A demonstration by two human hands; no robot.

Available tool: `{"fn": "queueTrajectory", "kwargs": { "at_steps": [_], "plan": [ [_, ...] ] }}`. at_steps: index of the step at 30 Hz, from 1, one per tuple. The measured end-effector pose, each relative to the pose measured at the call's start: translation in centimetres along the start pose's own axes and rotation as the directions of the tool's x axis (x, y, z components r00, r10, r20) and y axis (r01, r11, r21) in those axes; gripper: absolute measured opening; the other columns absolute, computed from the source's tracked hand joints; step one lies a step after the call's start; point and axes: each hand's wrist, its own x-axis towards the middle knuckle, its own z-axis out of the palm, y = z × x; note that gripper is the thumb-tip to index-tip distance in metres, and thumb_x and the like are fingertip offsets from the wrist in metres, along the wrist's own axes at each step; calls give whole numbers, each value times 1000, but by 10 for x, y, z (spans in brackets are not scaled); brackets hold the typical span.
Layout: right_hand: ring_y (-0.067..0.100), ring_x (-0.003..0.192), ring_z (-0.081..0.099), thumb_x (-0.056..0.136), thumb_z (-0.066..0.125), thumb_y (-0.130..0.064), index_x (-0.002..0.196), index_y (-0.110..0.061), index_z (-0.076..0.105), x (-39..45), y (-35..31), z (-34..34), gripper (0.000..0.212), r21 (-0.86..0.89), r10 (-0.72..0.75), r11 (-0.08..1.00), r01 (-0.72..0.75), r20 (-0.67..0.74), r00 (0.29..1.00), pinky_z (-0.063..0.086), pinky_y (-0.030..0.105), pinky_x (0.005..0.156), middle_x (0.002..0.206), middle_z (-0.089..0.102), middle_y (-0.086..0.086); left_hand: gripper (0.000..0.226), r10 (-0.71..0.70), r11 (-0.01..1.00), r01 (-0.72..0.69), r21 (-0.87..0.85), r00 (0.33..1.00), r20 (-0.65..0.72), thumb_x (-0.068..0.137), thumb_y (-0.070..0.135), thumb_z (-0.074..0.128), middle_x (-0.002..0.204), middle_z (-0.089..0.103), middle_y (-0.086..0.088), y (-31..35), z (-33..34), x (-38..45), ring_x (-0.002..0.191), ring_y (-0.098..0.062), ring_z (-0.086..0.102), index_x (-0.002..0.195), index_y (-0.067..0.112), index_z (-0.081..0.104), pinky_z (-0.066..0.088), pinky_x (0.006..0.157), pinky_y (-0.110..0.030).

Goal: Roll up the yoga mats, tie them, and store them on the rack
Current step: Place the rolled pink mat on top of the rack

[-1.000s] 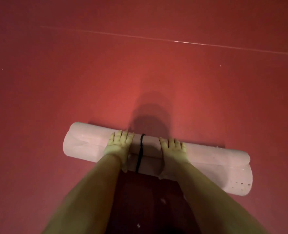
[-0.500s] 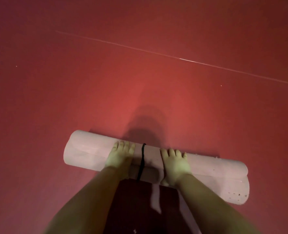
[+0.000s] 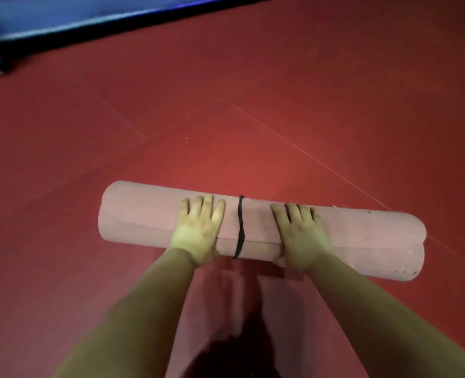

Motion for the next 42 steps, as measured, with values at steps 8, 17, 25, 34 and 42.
{"fn": "queueTrajectory", "kwargs": {
  "at_steps": [8,17,25,34,42],
  "plan": [
    [35,123,42,43,83,-58,140,-17,17,9,-132,-316,125,-8,-271,961,278,-246,931,33,53,104,136,41,18,103,-271,956,278,89,959,-86,75,53,63,151,16,-17,-220,-248,-140,134,-35,22,149,10,5,15,112,-49],
    [29,129,31,58,74,-64,148,-19,12,30,-299,-545,118,-113,-526,842,528,-392,755,25,44,109,142,29,9,111,-506,826,539,165,839,-201,68,61,67,154,15,-14,-419,-392,-268,133,-32,26,148,11,8,20,109,-45],
    [29,134,24,61,73,-64,149,-20,6,185,-406,-658,119,-279,-675,733,621,-419,608,21,44,111,148,22,10,108,-686,675,730,106,674,-272,66,62,66,147,25,-8,-577,-404,-226,128,-29,29,146,12,13,24,107,-42],
    [27,131,29,60,74,-63,148,-21,6,337,-538,-767,119,-352,-761,631,692,-453,464,24,41,110,145,27,8,112,-774,569,817,94,571,-275,65,66,66,150,22,-6,-768,-419,-188,131,-27,28,147,14,11,24,108,-38],
    [28,132,27,62,75,-61,149,-21,4,484,-688,-835,119,-373,-755,645,667,-446,481,22,46,112,147,25,9,113,-782,563,823,74,559,-275,64,66,67,149,25,-7,-979,-389,-144,129,-27,31,147,13,13,26,107,-38]
  ]
}}
